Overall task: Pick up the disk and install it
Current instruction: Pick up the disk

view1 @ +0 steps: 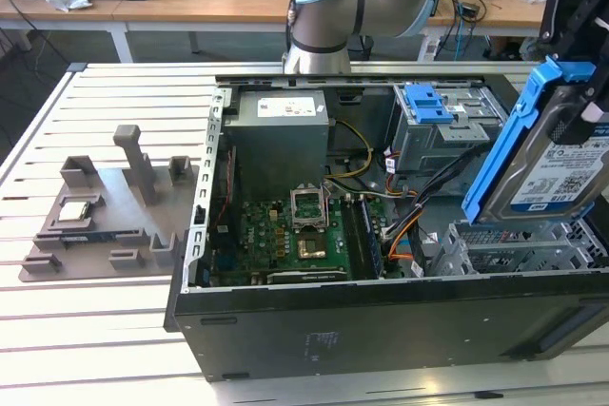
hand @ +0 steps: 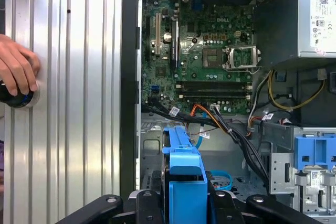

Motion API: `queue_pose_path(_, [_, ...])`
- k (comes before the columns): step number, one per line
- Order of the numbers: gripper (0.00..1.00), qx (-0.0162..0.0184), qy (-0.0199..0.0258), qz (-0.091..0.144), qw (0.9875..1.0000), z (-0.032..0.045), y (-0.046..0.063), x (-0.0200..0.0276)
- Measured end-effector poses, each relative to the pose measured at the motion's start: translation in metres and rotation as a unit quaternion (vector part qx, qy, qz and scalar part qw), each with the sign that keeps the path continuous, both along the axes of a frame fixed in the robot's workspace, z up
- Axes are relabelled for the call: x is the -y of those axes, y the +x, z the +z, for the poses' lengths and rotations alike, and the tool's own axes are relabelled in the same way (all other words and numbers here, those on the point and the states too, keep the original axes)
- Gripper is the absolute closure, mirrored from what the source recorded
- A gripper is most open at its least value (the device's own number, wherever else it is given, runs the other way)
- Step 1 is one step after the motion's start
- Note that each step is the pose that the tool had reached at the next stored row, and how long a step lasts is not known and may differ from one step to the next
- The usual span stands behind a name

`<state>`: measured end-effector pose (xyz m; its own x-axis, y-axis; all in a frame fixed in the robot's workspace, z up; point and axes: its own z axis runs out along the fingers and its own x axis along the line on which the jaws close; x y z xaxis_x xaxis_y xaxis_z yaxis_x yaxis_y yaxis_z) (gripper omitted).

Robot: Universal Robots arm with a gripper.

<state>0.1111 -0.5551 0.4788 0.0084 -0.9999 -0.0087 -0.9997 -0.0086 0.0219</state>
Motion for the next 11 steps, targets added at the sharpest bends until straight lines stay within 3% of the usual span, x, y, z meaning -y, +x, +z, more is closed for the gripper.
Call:
queue_pose_path(7, [0.64, 0.0000, 0.0000, -0.009, 1.0000, -0.0102, 0.003, -0.0001])
queue_pose_path(11, [0.64, 0.0000, 0.0000, -0.024, 0.9997, -0.0156, 0.007, -0.0043])
